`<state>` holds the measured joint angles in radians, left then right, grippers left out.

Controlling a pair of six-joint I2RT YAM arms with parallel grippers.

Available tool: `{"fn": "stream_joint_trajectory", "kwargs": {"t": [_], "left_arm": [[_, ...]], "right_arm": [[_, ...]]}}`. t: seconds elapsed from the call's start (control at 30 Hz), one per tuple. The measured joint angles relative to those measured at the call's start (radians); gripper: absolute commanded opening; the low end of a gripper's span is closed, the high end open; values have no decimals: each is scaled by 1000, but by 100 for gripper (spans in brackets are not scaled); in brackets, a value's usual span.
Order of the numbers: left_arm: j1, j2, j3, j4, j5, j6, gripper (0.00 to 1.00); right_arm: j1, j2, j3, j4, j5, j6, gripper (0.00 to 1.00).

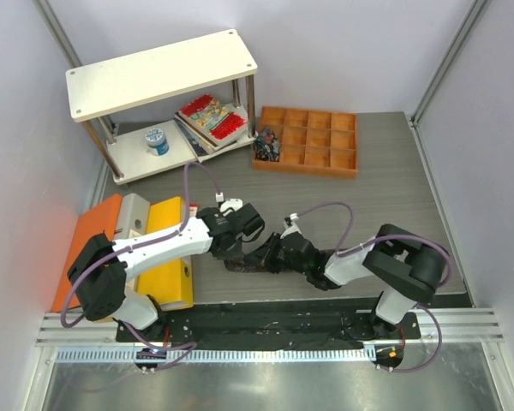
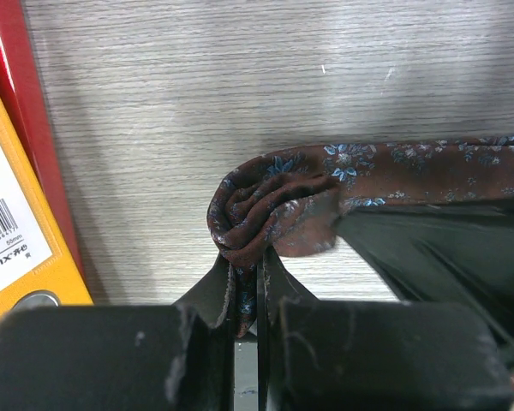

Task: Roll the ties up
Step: Roll the tie at the center of the board.

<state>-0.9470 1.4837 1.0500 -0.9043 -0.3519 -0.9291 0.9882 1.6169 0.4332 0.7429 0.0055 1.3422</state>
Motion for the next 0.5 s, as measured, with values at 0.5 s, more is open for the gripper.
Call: {"fn": "stream_joint_trajectory", "kwargs": {"t": [0.5], "left_arm": [[0, 44, 10, -5, 3, -1, 0]], "right_arm": [[6, 209, 62, 166, -72, 52, 12]]}}
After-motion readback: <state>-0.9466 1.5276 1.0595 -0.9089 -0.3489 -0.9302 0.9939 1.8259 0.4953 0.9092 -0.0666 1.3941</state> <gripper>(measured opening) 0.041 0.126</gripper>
